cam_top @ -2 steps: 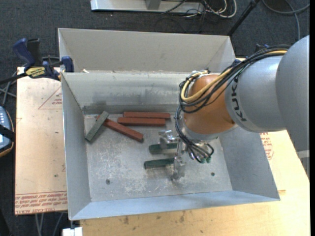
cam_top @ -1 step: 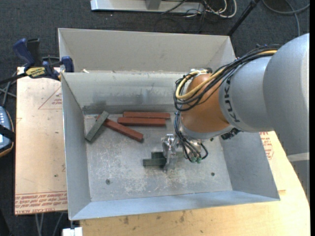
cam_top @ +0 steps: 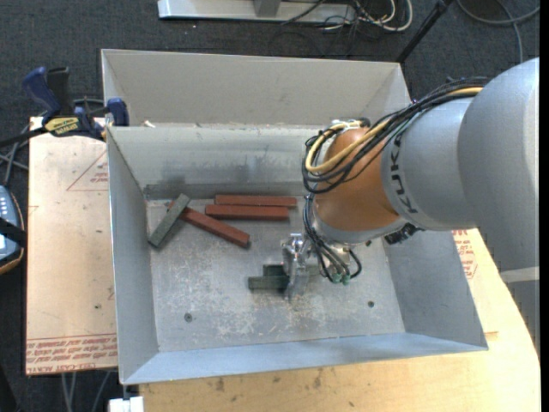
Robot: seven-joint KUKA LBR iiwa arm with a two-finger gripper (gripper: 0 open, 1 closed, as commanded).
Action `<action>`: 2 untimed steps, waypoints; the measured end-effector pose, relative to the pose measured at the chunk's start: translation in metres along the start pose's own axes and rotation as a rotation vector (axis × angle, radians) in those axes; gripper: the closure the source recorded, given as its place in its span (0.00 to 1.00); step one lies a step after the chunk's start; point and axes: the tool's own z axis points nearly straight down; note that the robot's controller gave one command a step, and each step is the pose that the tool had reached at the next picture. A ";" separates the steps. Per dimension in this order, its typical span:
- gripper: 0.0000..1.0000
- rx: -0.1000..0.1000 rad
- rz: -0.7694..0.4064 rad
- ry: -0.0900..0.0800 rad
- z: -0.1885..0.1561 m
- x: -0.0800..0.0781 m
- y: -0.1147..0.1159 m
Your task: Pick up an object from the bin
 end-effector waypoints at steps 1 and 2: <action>1.00 0.000 -0.002 0.001 -0.002 0.000 0.000; 1.00 0.000 -0.004 0.005 -0.012 0.001 0.000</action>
Offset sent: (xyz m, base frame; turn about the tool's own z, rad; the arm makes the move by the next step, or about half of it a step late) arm 0.0000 0.0001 0.0473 0.0000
